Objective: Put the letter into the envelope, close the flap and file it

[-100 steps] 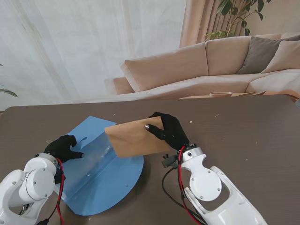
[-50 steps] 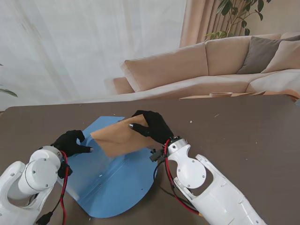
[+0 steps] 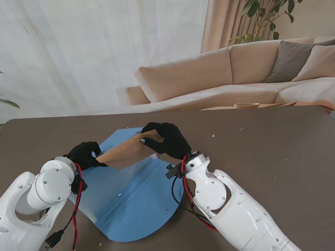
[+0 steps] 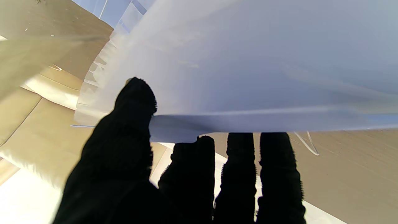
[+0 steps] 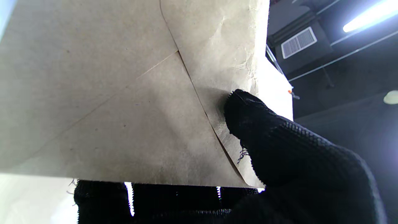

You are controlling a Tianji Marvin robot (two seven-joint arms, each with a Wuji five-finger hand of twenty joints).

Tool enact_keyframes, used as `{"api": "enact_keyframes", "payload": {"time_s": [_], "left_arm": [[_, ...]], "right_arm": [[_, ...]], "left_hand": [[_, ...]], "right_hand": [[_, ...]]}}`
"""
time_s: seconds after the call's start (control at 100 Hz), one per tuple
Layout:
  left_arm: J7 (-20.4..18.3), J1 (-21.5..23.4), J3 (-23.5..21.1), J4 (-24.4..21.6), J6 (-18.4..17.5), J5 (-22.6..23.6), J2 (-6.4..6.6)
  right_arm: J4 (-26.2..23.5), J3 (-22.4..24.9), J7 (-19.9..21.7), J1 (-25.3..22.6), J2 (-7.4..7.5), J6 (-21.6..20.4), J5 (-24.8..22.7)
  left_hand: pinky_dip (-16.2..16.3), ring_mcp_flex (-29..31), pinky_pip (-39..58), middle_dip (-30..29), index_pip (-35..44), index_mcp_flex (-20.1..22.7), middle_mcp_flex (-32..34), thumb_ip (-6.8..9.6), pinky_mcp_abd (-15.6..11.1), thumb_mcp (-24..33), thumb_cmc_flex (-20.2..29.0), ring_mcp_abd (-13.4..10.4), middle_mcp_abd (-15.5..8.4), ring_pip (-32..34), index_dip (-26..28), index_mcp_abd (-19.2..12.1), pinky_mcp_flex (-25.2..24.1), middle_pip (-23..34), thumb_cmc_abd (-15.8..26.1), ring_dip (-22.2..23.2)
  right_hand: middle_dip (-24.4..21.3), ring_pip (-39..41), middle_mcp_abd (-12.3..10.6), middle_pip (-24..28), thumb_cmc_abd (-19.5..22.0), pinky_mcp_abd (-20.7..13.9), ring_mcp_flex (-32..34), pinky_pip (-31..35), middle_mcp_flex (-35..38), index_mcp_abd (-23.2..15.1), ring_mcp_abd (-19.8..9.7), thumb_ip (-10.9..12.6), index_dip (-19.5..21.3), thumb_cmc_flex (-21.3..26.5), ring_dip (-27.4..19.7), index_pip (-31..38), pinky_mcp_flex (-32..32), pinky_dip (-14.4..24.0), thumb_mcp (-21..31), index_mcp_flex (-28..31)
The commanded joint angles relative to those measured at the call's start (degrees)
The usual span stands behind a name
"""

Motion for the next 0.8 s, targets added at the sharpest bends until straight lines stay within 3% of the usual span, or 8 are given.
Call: {"api": "enact_keyframes", "payload": {"time_s": [0.0, 0.31, 0.79], "left_arm": [[-1.0, -0.4, 0.2, -0.4, 0.2, -0.4, -0.31], [-0.9, -0.4, 0.2, -0.7, 1.3, -1.8, -0.34], [-0.2, -0.4, -0.5, -0.8, 2.1, -4.7, -0.54]], "right_arm": [[1.1, -0.3, -0.6, 0.2, -0.62, -1.5, -0.9], [6.9, -2.8, -16.0, 3.0, -2.39, -3.6, -15.8], [11.1, -6.8, -27.0, 6.6, -1.77, -2.5, -27.9]], "left_hand": [[-0.8, 5.9, 2.7, 0.6, 9.4, -2.2, 1.2, 1.21, 1.3, 2.4, 7.1, 1.1, -0.6, 5.5, 3.9, -2.4, 1.6, 1.3, 6.5, 1.8], [-1.0, 6.6, 3.4, 0.6, 9.4, -2.3, 1.1, 1.27, 1.6, 2.1, 7.2, 1.0, -0.4, 6.0, 3.9, -2.3, 2.5, 1.4, 6.7, 1.9], [-1.3, 7.8, 4.2, 0.6, 9.2, -3.1, 0.7, 1.17, 2.0, 1.6, 8.0, 0.9, 0.3, 6.7, 4.4, -2.1, 3.7, 1.4, 7.6, 1.8]], "right_hand": [[-0.7, -1.7, -2.2, -1.3, 1.5, -1.9, -0.4, -1.0, 0.6, -6.8, -3.2, -0.5, 0.2, 2.5, -1.2, 1.1, -0.4, -1.0, 0.3, 2.1], [-3.1, -7.2, -5.3, -4.5, 0.3, -3.6, 2.6, -2.6, 4.1, -10.9, -5.3, -1.4, -3.2, 0.3, -3.2, 1.5, 2.6, -3.3, 0.2, 3.3], [-3.3, -8.7, -7.3, -5.5, 0.5, -4.9, 2.3, -3.4, 4.6, -13.9, -6.8, -1.9, -3.4, -1.3, -3.5, 1.8, 2.8, -4.1, 0.8, 2.9]]}}
